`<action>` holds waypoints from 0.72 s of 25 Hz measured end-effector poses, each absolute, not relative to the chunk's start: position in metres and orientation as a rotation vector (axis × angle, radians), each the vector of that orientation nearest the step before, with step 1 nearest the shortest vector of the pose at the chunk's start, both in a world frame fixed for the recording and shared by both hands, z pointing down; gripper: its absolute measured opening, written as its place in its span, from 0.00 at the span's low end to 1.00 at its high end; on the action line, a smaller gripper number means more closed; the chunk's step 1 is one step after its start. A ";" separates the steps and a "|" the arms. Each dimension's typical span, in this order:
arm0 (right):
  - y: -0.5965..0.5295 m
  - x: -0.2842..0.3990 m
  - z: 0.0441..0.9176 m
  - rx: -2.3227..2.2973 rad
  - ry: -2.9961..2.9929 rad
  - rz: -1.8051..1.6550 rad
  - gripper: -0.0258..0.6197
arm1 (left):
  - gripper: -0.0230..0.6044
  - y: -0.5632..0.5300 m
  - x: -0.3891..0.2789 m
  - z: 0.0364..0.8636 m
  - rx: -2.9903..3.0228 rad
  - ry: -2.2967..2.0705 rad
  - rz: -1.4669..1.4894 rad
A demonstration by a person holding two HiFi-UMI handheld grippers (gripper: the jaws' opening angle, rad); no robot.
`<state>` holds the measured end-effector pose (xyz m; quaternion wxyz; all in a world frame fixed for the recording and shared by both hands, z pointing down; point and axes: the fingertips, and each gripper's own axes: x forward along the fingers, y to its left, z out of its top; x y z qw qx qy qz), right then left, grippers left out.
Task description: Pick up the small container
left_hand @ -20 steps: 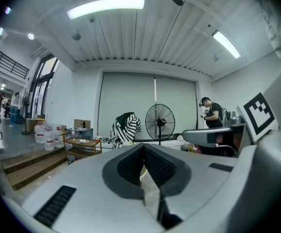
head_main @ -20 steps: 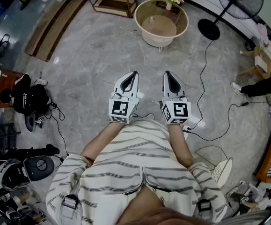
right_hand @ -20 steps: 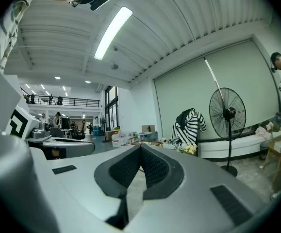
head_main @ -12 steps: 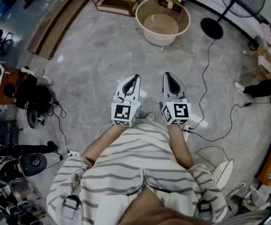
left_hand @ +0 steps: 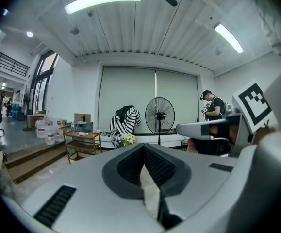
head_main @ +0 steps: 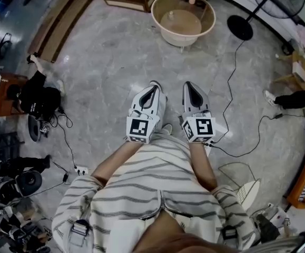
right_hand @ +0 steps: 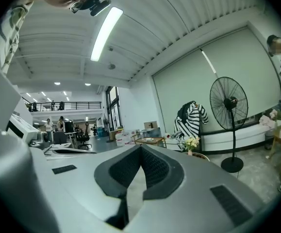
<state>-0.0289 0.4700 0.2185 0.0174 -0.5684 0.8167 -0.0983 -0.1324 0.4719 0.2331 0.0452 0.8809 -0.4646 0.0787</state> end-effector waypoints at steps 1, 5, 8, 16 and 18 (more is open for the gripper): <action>0.462 -0.028 0.220 -1.766 2.543 -0.304 0.05 | 0.04 0.464 -0.131 0.236 2.686 -1.417 0.233; 0.426 -0.020 0.224 -1.782 2.557 -0.297 0.05 | 0.04 0.426 -0.126 0.243 2.665 -1.411 0.201; 0.387 -0.015 0.223 -1.791 2.563 -0.281 0.05 | 0.04 0.386 -0.119 0.243 2.663 -1.404 0.174; 0.269 -0.003 0.207 -1.826 2.547 -0.259 0.05 | 0.04 0.263 -0.107 0.226 2.676 -1.380 0.148; 0.239 -0.002 0.202 -1.831 2.541 -0.255 0.05 | 0.04 0.230 -0.107 0.222 2.675 -1.378 0.141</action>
